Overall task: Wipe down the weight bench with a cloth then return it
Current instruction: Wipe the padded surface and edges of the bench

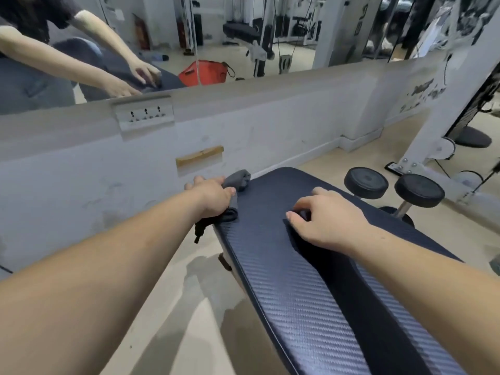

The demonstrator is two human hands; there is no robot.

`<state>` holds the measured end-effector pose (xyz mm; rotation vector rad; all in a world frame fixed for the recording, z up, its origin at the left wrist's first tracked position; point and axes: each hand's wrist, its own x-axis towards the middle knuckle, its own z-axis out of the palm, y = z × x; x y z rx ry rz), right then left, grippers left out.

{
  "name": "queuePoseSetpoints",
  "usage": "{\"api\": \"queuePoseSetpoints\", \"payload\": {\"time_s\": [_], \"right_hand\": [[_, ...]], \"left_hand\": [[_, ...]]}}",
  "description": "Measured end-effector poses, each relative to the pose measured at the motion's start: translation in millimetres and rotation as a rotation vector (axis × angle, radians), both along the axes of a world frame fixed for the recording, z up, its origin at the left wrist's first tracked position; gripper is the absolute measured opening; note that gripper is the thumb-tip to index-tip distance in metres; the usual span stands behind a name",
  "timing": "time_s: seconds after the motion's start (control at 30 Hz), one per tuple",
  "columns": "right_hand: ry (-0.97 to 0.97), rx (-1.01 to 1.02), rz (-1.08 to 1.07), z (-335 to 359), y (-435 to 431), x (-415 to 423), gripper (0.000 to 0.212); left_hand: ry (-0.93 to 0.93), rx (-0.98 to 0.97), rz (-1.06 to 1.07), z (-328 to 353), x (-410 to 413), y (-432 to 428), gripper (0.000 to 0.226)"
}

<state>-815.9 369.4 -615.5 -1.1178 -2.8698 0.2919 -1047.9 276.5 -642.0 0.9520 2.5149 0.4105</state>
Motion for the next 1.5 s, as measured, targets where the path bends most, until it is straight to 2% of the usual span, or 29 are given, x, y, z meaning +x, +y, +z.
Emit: {"api": "queuePoseSetpoints", "payload": {"time_s": [0.17, 0.47, 0.63, 0.73, 0.87, 1.0, 1.07, 1.13, 1.23, 1.3, 1.5], "right_hand": [[0.032, -0.054, 0.022, 5.4, 33.2, 12.9, 0.037], [-0.057, 0.096, -0.290, -1.0, 79.6, 104.5, 0.036], [0.030, -0.025, -0.454, 0.5, 100.0, 144.3, 0.048], [-0.017, -0.070, -0.498, 3.2, 102.2, 170.8, 0.048], [-0.055, -0.106, -0.570, -3.8, 100.8, 204.3, 0.049], [0.098, -0.205, -0.628, -13.0, 90.0, 213.3, 0.038], [0.152, -0.245, -0.648, -14.3, 85.6, 217.3, 0.034], [0.193, -0.284, -0.664, -10.3, 83.4, 224.8, 0.032], [0.198, -0.276, -0.669, -3.4, 77.7, 242.3, 0.033], [0.170, -0.229, -0.697, -3.7, 70.3, 258.6, 0.038], [0.144, -0.209, -0.774, 1.0, 31.9, 326.3, 0.039]], "left_hand": [[-0.057, 0.006, -0.141, 7.4, -6.6, 49.3, 0.049], [0.109, 0.002, -0.314, 12.2, 41.5, 158.3, 0.045], [0.195, -0.103, -0.620, 25.3, 92.7, 190.3, 0.042], [0.192, -0.131, -0.852, 27.5, 154.3, 198.1, 0.039], [0.147, -0.045, -1.006, 14.2, 218.0, 201.9, 0.041], [0.140, 0.087, -1.153, 5.6, 248.8, 186.6, 0.042], [0.123, 0.091, -1.155, 7.6, 242.5, 183.6, 0.043], [0.117, 0.015, -1.071, 11.8, 221.8, 188.9, 0.043], [0.231, -0.118, -0.886, 18.0, 199.9, 194.3, 0.048], [0.318, -0.182, -0.851, 22.9, 210.6, 196.2, 0.048], [0.315, -0.154, -1.020, 29.9, 300.9, 191.0, 0.043]]}}
